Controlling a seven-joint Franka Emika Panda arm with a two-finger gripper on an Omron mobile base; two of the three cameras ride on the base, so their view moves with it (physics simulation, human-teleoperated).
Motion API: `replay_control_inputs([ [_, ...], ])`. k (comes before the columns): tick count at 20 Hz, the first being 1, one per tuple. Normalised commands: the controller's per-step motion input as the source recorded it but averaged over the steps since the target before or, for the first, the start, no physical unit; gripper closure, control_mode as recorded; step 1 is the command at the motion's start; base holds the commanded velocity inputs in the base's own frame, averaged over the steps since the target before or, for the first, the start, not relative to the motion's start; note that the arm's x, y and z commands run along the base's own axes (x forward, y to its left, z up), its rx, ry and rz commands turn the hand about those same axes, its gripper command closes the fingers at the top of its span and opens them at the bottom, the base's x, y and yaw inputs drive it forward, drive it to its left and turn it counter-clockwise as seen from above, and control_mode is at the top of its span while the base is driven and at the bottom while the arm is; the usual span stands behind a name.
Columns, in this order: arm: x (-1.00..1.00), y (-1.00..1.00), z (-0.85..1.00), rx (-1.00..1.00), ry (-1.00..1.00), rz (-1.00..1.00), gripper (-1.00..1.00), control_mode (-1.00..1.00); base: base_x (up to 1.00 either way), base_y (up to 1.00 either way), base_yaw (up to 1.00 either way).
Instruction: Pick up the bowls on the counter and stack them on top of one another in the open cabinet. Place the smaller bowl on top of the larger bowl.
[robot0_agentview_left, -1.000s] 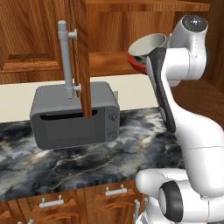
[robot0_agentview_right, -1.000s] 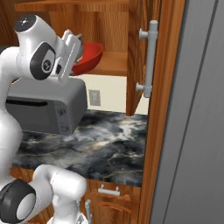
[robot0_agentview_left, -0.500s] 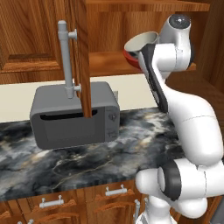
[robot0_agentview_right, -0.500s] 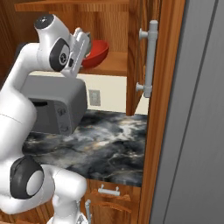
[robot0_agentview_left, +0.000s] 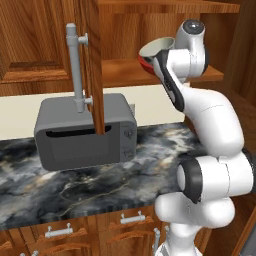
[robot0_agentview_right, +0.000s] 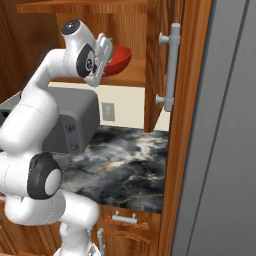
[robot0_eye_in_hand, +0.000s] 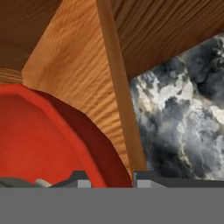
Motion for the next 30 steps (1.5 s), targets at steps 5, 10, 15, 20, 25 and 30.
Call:
replay_control_inputs([
  [5,0.45,-0.05,-0.17,0.02,0.0,0.0,1.0,-1.0,0.0,0.0,0.0],
  [10,0.15,0.0,-0.08,0.0,0.0,0.0,-1.0,-1.0,0.0,0.0,0.0],
  [15,-0.18,0.0,0.0,0.01,-0.06,0.0,-1.0,-1.0,0.0,0.0,0.0],
  [20,-0.64,0.0,0.0,0.01,-0.16,0.0,-1.0,-1.0,0.0,0.0,0.0],
  [25,-1.0,0.02,-0.07,0.05,-0.1,-0.01,-1.0,-1.0,0.0,0.0,0.0],
  [30,-1.0,0.17,-0.35,0.06,-0.01,-0.02,-1.0,-1.0,0.0,0.0,0.0],
])
